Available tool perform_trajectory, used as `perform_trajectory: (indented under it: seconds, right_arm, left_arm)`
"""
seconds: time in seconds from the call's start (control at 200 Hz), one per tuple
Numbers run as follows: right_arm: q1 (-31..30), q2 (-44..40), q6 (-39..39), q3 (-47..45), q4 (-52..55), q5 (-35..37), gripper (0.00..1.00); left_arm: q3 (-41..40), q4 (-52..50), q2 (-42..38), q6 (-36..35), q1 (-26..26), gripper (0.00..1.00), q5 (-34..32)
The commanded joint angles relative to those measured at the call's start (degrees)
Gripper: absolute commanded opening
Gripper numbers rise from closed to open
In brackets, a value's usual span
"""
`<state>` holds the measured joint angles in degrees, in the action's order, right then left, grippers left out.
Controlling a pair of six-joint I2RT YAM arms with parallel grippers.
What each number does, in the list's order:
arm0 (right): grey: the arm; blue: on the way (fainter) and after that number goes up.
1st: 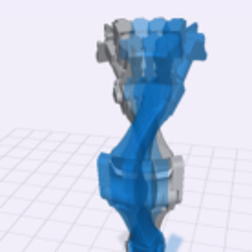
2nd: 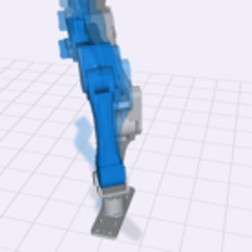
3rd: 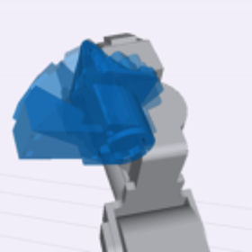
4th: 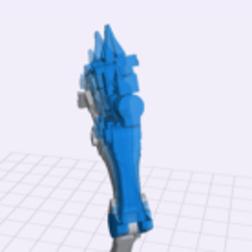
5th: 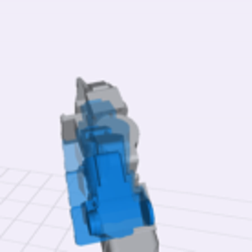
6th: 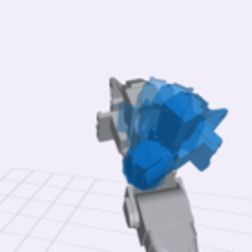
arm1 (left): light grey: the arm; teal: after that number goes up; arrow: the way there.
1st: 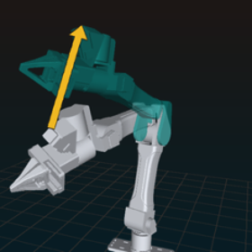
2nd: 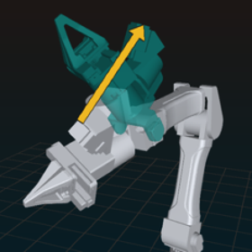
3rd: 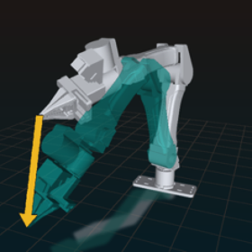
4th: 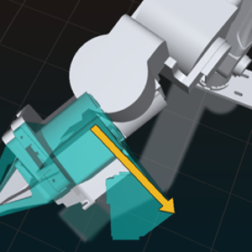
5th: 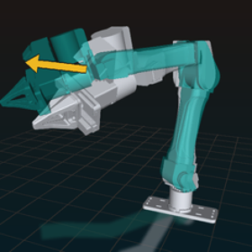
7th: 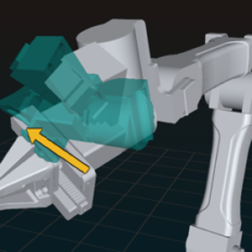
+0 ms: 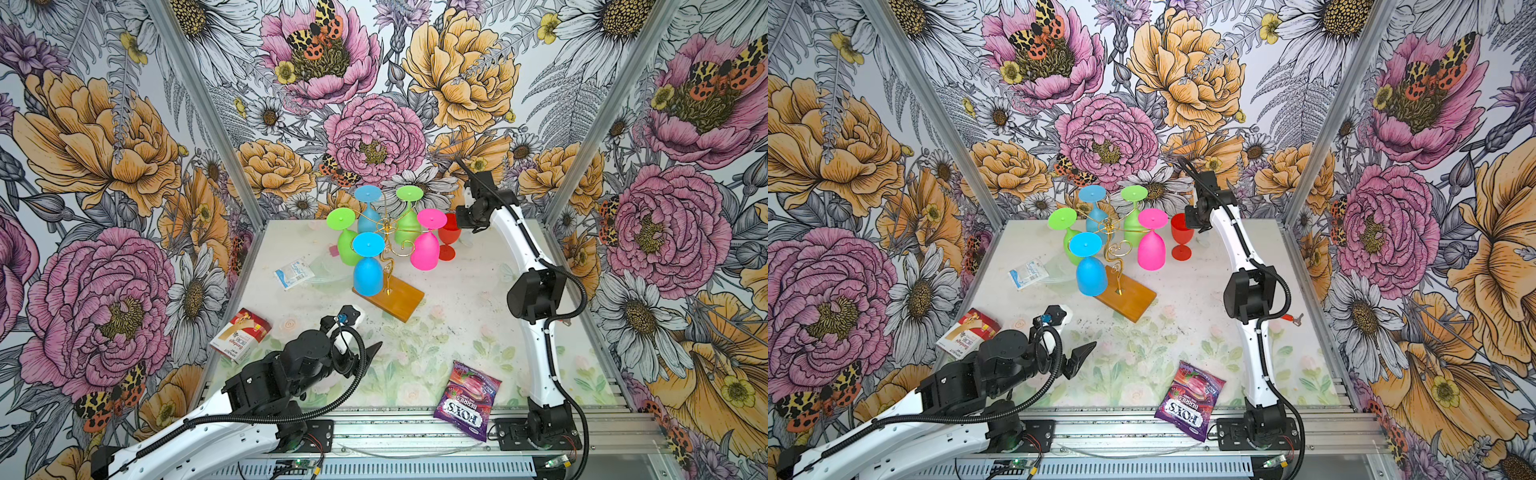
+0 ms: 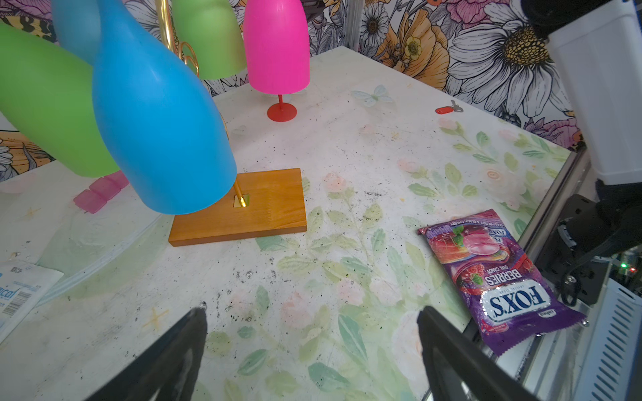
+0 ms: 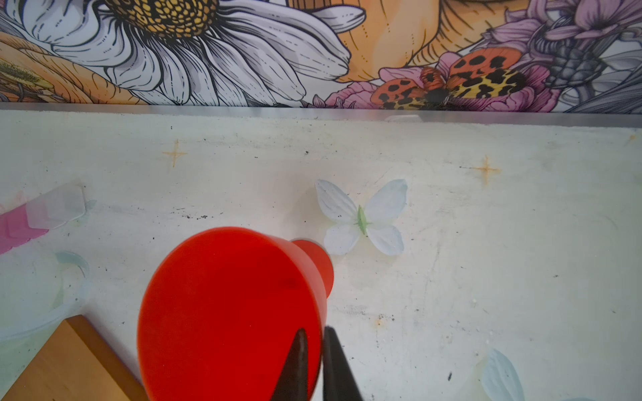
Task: Take the wine glass off the wine glass rack
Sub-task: Place the wine glass at the top-center of the table.
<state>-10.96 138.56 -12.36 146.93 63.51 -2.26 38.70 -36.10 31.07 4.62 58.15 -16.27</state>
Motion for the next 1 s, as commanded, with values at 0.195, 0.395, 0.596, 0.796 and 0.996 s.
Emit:
perform_trajectory:
  seconds: [0.195, 0.395, 0.596, 0.796, 0.996]
  right_arm:
    - [-0.50, 0.60, 0.45, 1.71, -0.98, -0.47, 0.20]
    - [-0.43, -3.09, 1.55, 1.38, -0.93, 1.93, 0.37]
    - [-0.21, -9.60, 1.23, -0.87, -0.93, 2.13, 0.55]
    - [-0.40, -17.82, -0.20, -9.04, -1.01, 0.80, 0.65]
    - [-1.64, -27.16, -0.27, -22.47, -2.82, -2.72, 0.68]
  left_arm:
    - [0.81, -0.82, -0.54, 1.35, -1.20, 0.96, -1.39]
    - [2.34, -2.31, 0.30, 3.38, -6.86, 0.96, 1.73]
    - [2.25, -2.50, 0.22, 4.50, -17.33, 0.96, 10.02]
    - [3.77, -2.36, 0.38, 4.49, -24.85, 0.96, 16.77]
    - [8.24, -2.76, 1.47, 9.01, -32.41, 0.95, 19.68]
